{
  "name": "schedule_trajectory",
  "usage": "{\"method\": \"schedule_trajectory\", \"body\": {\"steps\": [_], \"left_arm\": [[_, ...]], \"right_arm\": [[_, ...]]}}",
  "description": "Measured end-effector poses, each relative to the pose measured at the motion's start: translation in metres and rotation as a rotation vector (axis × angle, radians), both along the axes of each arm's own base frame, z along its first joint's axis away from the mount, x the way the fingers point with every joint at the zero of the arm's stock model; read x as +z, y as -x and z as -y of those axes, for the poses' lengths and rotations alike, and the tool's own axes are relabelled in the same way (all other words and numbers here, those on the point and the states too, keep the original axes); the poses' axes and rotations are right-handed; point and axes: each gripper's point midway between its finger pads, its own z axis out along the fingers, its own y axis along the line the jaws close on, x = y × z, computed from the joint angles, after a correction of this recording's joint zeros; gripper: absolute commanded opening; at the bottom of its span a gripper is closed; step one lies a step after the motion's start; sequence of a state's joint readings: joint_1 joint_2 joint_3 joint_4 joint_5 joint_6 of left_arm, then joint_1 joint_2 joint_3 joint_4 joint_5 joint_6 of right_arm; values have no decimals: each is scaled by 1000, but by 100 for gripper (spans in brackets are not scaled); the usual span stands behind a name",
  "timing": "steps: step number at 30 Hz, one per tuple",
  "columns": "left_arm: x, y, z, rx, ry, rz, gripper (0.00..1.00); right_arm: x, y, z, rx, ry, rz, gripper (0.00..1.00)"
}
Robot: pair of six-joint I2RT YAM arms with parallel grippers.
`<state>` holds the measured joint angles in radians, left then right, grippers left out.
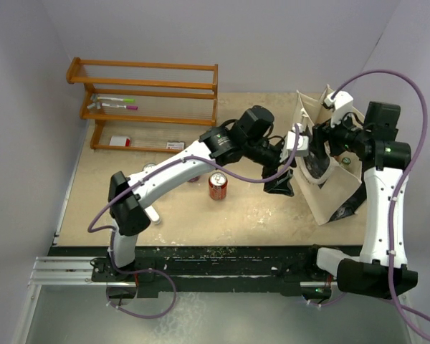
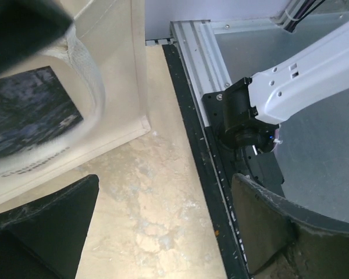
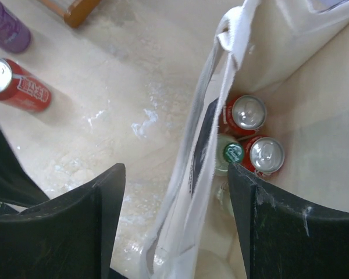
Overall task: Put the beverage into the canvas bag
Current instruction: Place the drink in the canvas bag, then move the canvas bag to the center of the board.
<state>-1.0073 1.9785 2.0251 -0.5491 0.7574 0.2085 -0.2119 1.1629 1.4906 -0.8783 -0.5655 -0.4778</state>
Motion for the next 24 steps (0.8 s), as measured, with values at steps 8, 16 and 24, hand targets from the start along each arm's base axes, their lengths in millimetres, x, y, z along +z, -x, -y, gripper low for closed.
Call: {"method": "schedule_trajectory", "body": {"steps": [8,16,24], "left_arm": [[7,-36,-51,104,-17,80,99],[-18,-62,-94,197,-110,109,99],[-20,-61,-115,205,-142,172,99]], "right_arm": [[-28,-10,-10,-15,39,-85,49],[-34,-21,-11,-57,41,-103,8],[-38,-26,-24,-66,32,-124,0]]}}
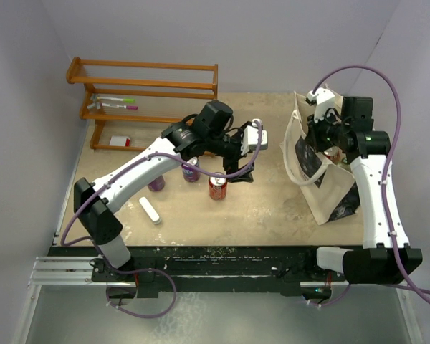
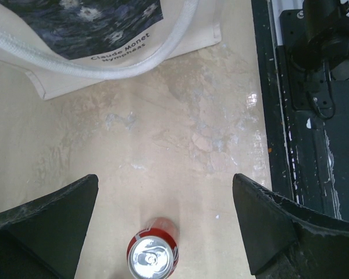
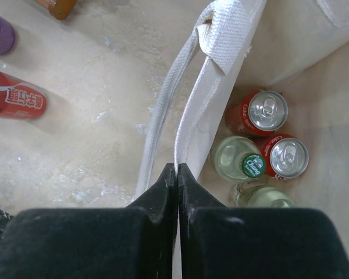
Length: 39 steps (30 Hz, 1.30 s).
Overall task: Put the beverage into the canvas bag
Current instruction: Move the canvas bag to the center of the board.
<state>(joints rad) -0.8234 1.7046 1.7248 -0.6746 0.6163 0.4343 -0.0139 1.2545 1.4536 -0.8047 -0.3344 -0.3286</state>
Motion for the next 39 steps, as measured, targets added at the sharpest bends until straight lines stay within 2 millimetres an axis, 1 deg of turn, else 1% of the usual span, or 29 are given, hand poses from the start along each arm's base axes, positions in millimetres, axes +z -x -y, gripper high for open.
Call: {"method": "schedule_trajectory", "body": {"steps": [4,11,14,17,24,30,36,39], "left_arm": [[-1,-10,-13,28,-14,31,99],[-11,-37,-38,103,-46,45,99],[-12,-45,-46,129,-50,48,99],[-9,-50,-51,145,-47,52,99],[-7,-54,-61,168,-44,55,99],[-5,-59,-71,194,-43,59,99],[-2,-68,-81,226,-40,66,99],[0,-74,-89,248,-39,72,99]], "right_arm": [[2,0,-6,5,-8,1,0],[4,3,-20,33,-23,-2,0],[4,4,-26,47,-28,-5,0],[4,6,-32,61,-33,-8,0],[4,10,-51,99,-35,-12,0],[3,13,-64,129,-34,-15,0],[3,17,-77,170,-34,-16,0],[1,18,-87,200,-34,-23,0]]}}
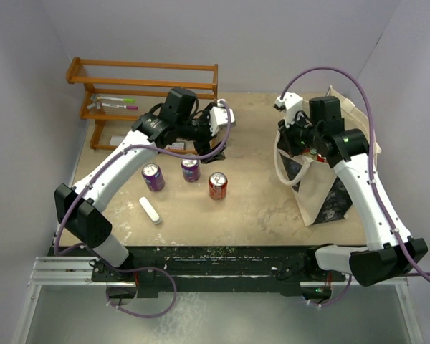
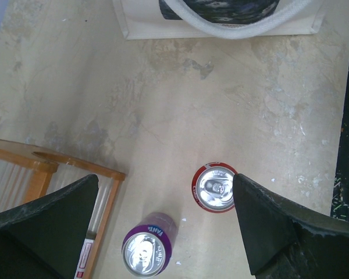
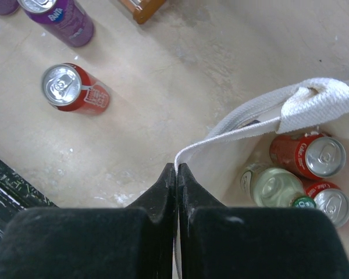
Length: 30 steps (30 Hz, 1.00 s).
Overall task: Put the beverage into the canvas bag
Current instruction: Move the canvas bag to the center of the board.
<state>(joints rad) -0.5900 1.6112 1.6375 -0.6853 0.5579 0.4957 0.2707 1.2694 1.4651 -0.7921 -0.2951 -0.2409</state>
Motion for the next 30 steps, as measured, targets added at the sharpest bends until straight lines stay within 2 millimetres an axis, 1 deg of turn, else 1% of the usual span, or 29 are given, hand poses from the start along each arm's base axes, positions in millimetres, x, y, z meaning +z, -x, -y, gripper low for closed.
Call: {"method": "schedule_trajectory", "body": {"steps": [7,11,14,21,30], "left_arm": [[4,-15,-25,64,-2,27,99],[7,-26,-45,117,-1,40,99],[8,-32,-58,151,-1,45,99],[7,-38,-78,199,-1,48,99],[3,-42,-101,254,-1,43,99]], "right_arm": [[-3,1,-26,67,-6,0,0],[-5,2,-39,93,-5,3,0],[-7,7,-55,136,-6,-5,0],[-12,10,-85,202,-12,0,0],[-14,14,-115,260,0,-8,0]]}}
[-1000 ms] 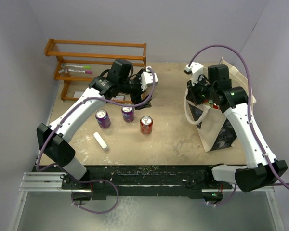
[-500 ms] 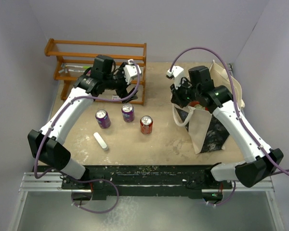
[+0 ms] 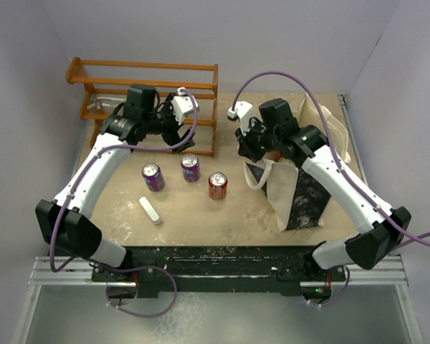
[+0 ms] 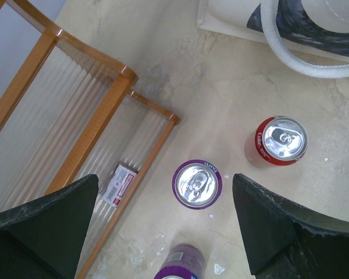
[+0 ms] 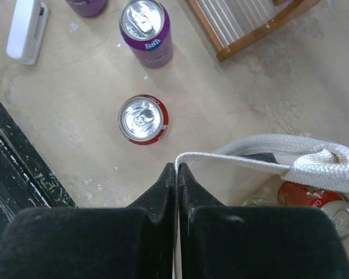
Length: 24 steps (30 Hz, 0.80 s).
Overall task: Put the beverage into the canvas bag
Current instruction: Move the canvas bag to the center of the board.
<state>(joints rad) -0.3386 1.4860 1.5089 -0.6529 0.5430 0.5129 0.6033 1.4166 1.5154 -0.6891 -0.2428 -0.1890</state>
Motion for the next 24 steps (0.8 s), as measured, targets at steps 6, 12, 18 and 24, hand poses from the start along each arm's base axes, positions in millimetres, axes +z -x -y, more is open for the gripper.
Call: {"method": "schedule_trajectory", "body": {"steps": [6,12,18,24], "left_arm": [[0,-2,-14,35,6,-2,99],[-7,0,-18,41,6,-13,99],[-15,5,-15,13,17,-38,100],[-15,10,-9,-25,38,-46,98]], "right_arm": [[3,7,-20,47,1,7,0],[9,9,-32,74,-8,25,2],[17,6,-32,68,-18,64,19],[50,9,-33,84,-82,176,34]]}}
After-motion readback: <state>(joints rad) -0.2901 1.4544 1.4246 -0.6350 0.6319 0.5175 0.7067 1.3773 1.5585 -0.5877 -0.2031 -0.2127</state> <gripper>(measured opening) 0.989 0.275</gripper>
